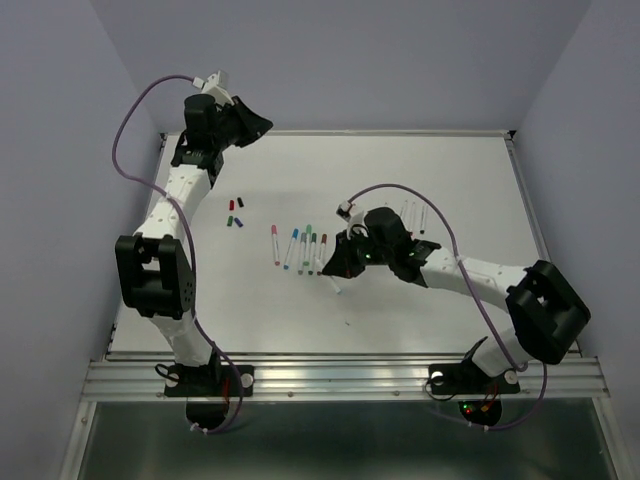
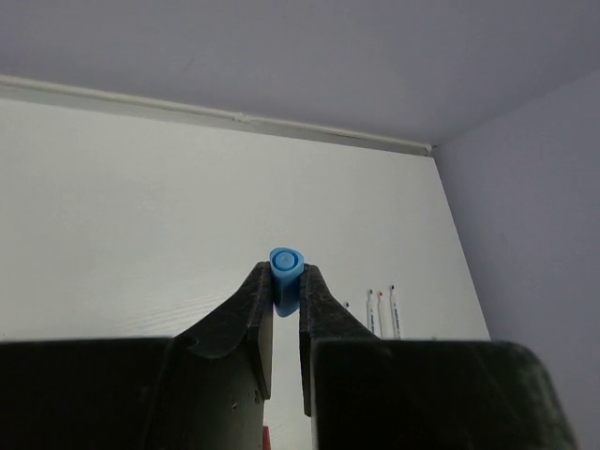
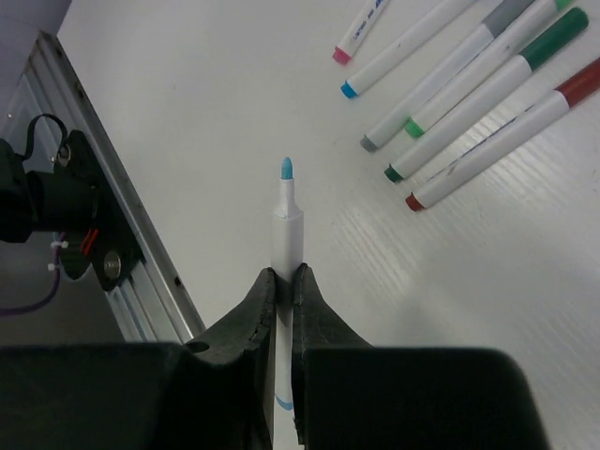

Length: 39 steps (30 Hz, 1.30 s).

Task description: Open the pen caps

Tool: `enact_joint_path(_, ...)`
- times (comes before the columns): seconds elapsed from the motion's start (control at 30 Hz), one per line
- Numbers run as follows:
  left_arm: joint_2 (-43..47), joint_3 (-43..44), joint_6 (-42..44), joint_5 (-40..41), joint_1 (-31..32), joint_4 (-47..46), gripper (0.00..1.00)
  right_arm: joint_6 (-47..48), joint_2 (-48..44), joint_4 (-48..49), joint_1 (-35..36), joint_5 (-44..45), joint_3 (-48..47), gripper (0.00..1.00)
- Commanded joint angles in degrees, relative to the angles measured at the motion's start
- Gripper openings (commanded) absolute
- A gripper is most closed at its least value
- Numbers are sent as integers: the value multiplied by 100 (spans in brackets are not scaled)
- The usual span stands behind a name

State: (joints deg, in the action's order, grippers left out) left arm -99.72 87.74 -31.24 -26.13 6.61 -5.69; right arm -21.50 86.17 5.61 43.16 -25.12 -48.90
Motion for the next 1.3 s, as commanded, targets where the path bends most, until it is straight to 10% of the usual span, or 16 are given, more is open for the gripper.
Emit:
enact_joint_path(0.0, 76, 278, 224, 178, 33, 296, 0, -31, -663, 118, -44, 618, -189, 1)
enact_joint_path(0.33, 199, -986, 927, 2804, 42, 2151, 4, -487, -233, -1316, -1256, 3201, -821, 1)
enact_joint_path(0.7, -696, -865, 980, 3465, 33, 2564, 18, -566, -127, -1835, -2020, 4323, -946, 1)
enact_joint_path(1.27, -602, -785, 962, 3247, 33, 2495, 75, -514, 224, -1861, -3383, 4279, -962, 1)
